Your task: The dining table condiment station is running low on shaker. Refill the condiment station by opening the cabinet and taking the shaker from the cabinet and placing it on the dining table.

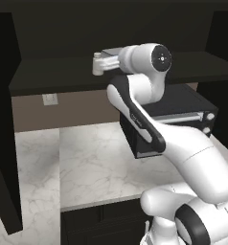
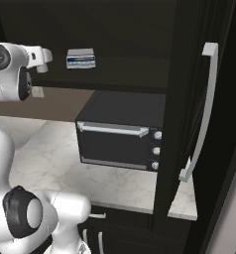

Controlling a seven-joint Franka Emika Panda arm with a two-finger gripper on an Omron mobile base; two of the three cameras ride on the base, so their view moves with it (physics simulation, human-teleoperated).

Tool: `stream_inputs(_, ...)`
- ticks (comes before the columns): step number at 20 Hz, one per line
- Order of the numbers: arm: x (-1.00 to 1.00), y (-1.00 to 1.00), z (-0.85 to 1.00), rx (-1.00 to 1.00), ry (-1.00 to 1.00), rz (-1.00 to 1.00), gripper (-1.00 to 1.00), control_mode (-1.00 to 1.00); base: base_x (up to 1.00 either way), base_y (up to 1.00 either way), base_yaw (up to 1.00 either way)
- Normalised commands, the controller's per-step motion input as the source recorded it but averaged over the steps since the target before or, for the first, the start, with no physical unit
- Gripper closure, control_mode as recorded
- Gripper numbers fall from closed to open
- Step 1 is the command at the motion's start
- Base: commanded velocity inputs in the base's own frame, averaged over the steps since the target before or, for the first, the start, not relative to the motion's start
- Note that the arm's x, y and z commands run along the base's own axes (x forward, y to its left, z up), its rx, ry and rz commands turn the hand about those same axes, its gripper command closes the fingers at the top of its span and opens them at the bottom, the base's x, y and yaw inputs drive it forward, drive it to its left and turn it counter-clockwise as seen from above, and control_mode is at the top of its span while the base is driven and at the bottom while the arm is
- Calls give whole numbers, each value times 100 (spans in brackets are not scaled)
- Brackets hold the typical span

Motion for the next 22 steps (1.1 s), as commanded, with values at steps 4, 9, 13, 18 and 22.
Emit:
stream_inputs(4,27,5,-2,0,4,0,-100,-100,0,0,0)
stream_inputs(9,33,1,-13,0,2,0,-100,-100,0,0,0)
stream_inputs(13,40,6,-15,0,4,0,-100,-100,0,0,0)
stream_inputs(18,45,17,-17,0,5,0,-100,-100,0,0,0)
stream_inputs(22,45,19,-14,0,6,0,-100,-100,0,0,0)
